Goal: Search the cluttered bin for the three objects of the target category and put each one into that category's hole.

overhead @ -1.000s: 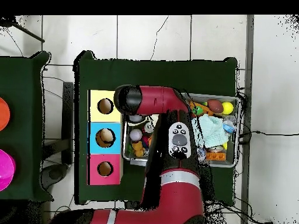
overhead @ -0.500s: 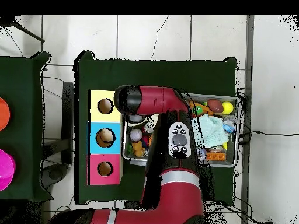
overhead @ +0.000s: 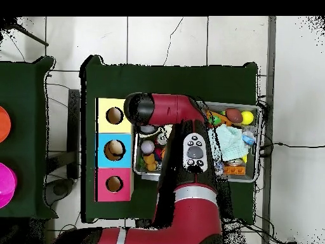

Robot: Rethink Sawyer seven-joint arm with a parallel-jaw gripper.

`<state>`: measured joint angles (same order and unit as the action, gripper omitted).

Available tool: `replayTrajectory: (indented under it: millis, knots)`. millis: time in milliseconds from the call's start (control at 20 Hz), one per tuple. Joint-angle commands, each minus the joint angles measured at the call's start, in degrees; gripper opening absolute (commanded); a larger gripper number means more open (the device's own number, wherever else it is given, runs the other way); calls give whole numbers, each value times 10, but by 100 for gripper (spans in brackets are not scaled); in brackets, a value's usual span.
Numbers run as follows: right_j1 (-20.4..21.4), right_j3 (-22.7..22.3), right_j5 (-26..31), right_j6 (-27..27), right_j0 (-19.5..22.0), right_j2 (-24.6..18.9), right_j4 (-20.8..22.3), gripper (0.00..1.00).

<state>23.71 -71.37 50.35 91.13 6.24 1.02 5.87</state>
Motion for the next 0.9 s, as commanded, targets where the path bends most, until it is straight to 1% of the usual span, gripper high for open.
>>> replayTrajectory:
  millis: [50,500,800,900]
  knots:
    - [-2,-53,-32,79,2,-16,2,0]
    - [2,-63,-41,85,0,-14,2,0]
    - [12,-85,-74,95,-5,-11,4,0]
    - [18,-92,-101,97,-8,-8,11,0]
